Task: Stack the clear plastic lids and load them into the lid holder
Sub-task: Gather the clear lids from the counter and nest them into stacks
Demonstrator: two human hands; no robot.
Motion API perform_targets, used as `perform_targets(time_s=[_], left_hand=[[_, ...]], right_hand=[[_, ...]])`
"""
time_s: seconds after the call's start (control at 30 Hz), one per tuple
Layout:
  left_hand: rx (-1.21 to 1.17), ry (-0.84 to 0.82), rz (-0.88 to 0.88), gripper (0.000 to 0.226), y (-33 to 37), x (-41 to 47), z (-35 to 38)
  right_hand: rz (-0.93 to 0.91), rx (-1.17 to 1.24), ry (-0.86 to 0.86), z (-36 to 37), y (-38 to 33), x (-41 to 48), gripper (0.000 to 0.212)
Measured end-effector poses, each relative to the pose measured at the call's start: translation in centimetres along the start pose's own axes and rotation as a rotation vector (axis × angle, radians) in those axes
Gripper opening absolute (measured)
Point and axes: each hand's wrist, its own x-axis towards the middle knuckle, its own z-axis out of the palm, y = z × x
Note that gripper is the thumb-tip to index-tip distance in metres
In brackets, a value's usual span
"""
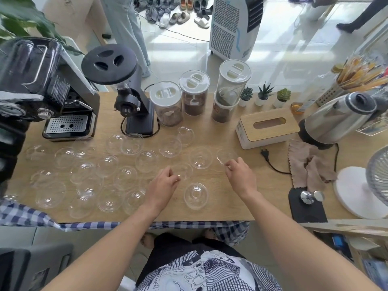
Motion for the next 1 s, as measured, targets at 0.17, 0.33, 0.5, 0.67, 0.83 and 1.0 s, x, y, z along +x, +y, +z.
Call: perform_targets(time_s=[0.17, 0.33, 0.5, 0.67, 0.83, 1.0], left_hand=[[-0.273, 0.02, -0.132, 0.008, 0.1, 0.1, -1.0], [-0.507, 0.039, -0.268, 0.004, 0.3, -0.4, -2.1], [-0.943, 0.04, -0.595, 0.012, 0.0, -1.1, -2.5], [-1.555, -0.103, -0.813, 0.024, 0.0, -2.0, -2.1], [-1.407, -0.242, -0.844, 0.026, 0.8, -3.6, 0.0], [-1.41, -0.184, -0.9, 0.021, 1.5, -4.0, 1.8]], right_hand=[[0.025, 0.302, 0.056, -0.8, -0.4, -1.2, 0.015], [0.156, 0.629, -0.073, -1.7, -0.7, -3.4, 0.02], [0.258, 0.917, -0.469, -0.1, 0.6, -4.7, 0.028], [0.261, 0.844, -0.668, 2.1, 0.1, -6.3, 0.027], [0.263, 0.723, -0.645, 3.9, -0.5, -7.3, 0.026], [0.246, 0.621, -0.568, 3.9, -2.1, -7.4, 0.033]])
